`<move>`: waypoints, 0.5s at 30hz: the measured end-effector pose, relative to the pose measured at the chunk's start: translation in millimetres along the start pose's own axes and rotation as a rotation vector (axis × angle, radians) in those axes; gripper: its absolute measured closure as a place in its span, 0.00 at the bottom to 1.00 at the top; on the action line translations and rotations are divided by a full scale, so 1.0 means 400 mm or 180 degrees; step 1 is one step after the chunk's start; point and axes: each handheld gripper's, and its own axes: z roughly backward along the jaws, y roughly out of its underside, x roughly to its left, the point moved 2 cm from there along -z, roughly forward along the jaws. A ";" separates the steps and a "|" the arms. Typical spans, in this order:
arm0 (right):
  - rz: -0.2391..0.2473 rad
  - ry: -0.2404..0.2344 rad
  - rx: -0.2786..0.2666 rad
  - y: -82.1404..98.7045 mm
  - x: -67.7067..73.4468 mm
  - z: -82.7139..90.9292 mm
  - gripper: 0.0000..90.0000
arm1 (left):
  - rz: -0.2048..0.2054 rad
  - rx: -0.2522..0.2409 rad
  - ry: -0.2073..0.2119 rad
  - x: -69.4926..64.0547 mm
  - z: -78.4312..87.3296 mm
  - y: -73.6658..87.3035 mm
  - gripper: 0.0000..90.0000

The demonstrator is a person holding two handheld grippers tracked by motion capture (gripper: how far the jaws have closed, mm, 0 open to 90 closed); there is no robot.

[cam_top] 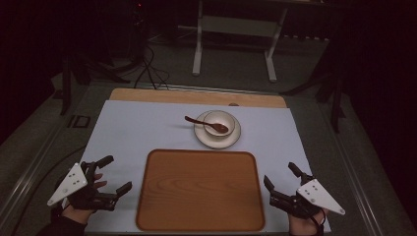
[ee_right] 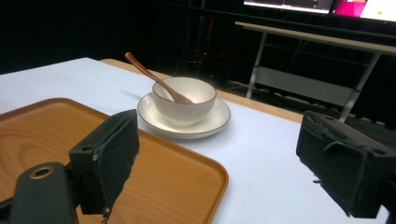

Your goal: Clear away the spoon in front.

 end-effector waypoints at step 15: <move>-0.0041 0.0005 -0.0106 -0.009 0.005 0.008 0.14 | 0.0002 0.0158 0.0486 -0.071 -0.010 -0.086 0.01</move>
